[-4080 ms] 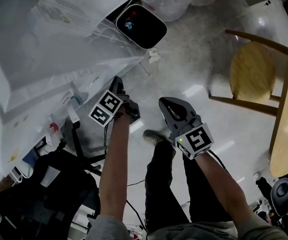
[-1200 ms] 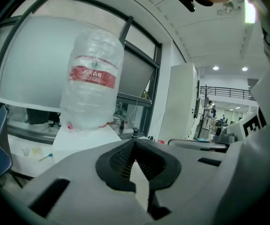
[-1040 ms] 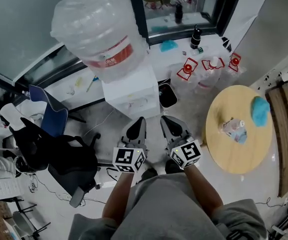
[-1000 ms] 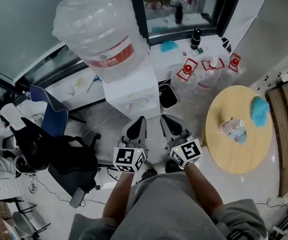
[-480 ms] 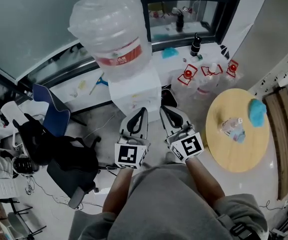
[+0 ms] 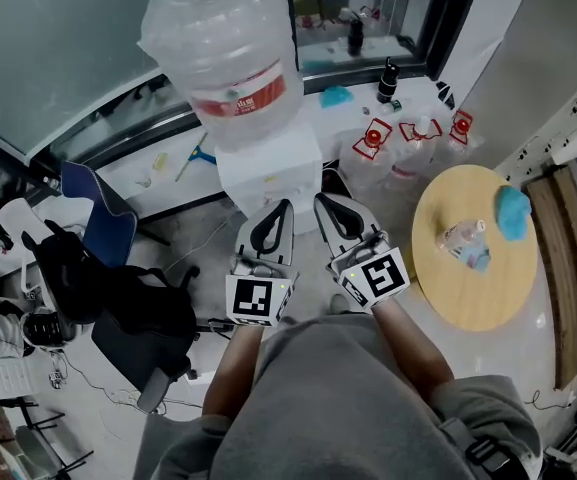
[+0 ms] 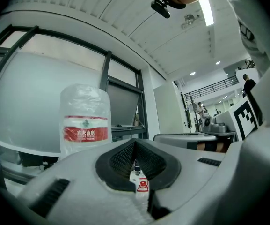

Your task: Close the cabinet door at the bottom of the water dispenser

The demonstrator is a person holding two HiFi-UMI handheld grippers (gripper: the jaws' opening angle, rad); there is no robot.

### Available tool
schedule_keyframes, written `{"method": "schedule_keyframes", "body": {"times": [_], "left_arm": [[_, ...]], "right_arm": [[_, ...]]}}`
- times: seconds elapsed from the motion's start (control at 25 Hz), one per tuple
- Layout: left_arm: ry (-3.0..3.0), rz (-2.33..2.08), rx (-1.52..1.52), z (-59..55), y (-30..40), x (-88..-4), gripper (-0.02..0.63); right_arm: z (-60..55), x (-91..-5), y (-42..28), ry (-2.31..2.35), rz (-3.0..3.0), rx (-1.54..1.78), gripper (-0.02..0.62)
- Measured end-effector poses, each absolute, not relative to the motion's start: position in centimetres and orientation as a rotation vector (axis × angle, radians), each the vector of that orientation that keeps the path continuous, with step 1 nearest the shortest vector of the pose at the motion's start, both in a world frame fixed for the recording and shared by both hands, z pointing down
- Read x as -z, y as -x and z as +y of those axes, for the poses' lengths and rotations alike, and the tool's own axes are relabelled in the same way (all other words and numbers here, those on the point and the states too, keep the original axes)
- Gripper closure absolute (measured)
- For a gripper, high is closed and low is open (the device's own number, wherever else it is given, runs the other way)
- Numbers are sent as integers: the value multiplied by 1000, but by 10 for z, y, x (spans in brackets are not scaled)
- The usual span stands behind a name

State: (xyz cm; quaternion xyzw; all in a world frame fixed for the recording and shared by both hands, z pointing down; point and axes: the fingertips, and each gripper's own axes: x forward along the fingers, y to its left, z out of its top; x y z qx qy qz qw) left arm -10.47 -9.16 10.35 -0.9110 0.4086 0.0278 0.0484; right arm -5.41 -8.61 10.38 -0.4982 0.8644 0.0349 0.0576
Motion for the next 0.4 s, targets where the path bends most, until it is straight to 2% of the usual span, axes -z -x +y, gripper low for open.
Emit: {"method": "schedule_keyframes", "body": {"times": [0.4], "left_arm": [[2790, 1259, -89, -86, 115, -108, 601]], "right_arm": [[-79, -107, 67, 1515, 2624, -97, 588]]}}
